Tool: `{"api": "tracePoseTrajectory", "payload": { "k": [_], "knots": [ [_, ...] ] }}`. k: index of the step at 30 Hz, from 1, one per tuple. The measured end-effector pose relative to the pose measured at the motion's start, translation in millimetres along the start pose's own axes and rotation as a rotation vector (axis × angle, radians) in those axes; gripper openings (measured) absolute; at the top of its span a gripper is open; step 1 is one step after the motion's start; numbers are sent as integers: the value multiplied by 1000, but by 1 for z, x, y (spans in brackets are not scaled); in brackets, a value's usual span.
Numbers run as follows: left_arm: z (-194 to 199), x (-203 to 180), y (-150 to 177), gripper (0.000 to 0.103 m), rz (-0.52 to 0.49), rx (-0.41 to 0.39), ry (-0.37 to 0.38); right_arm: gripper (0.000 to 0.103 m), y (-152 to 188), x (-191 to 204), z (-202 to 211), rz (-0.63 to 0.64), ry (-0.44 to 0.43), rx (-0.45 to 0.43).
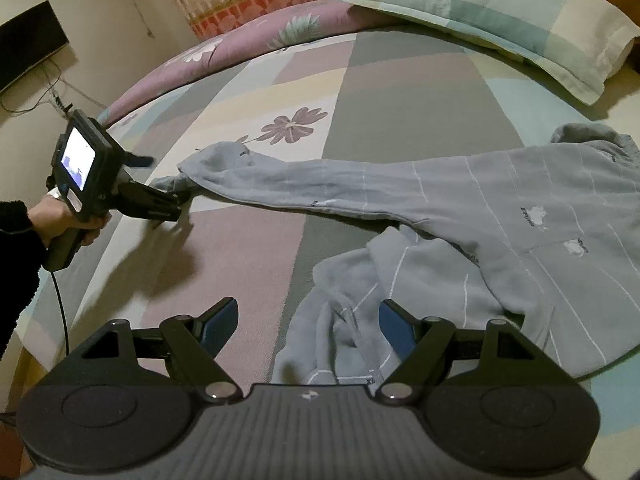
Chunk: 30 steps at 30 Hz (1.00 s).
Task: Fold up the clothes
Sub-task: 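Pull the held sleeve outward with the left gripper to straighten it, then release the sleeve cuff and lift the left gripper away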
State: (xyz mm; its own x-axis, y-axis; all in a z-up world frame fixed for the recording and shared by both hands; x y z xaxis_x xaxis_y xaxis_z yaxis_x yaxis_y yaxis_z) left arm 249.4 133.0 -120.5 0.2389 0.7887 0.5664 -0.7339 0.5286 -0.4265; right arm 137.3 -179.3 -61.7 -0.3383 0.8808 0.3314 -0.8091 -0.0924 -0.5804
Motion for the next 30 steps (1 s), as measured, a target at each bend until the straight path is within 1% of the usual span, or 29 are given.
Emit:
{"api": "tracePoseTrajectory", "payload": {
  "k": [1, 2, 4, 6, 9, 11, 14, 17, 19, 20, 21, 22, 23, 26, 30],
  "knots": [
    [-1, 2, 1, 41, 19, 8, 20, 81, 0, 0, 0, 1, 3, 0],
    [-1, 6, 1, 38, 37, 16, 29, 81, 0, -1, 0, 2, 6, -1],
    [0, 12, 3, 29, 26, 24, -6, 81, 0, -3, 0, -6, 11, -2],
    [-2, 21, 5, 28, 7, 34, -58, 81, 0, -4, 0, -12, 12, -3],
    [-7, 44, 2, 27, 9, 47, -143, 81, 0, -5, -1, -14, 13, -3],
    [-9, 62, -3, 27, 25, 49, -199, 81, 0, -4, -1, -13, 13, -2],
    [-10, 87, -10, 27, 55, 42, -259, 81, 0, -4, -1, -10, 14, -3],
    [-10, 107, -16, 32, 85, 27, -299, 81, 0, -5, 0, -10, 16, -3],
    [-11, 117, -18, 36, 97, 21, -307, 81, 0, -5, 0, -10, 17, -2],
    [-14, 121, -18, 41, 104, 31, -301, 81, 1, -4, 0, -9, 17, -1],
    [-17, 123, -17, 48, 112, 43, -302, 81, 1, -4, 0, -8, 17, -1],
    [-20, 124, -15, 54, 119, 52, -307, 81, 1, -3, 0, -7, 16, 0],
    [-23, 125, -13, 55, 120, 66, -308, 81, 2, -2, 0, -5, 16, 0],
    [-29, 127, -2, 55, 127, 109, -327, 81, 2, -2, 1, -2, 16, 0],
    [-31, 136, 15, 55, 179, 161, -309, 81, 2, -4, 1, -9, 16, 0]
  ]
}}
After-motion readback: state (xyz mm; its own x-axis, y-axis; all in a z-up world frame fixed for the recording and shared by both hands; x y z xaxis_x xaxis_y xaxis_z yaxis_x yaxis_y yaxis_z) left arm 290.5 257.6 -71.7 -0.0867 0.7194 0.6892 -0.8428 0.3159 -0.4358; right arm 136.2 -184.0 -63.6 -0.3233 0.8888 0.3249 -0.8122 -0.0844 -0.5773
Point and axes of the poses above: each gripper's, at about its wrist camera, not at the fingertips, and z roughly against the way its jaws point, x to its left, y to its underside, the point moved 3 cm from there along -z, roughly the way its jaws point, and after that the axes turned 2 degrees about x, right-handed, at the moved point
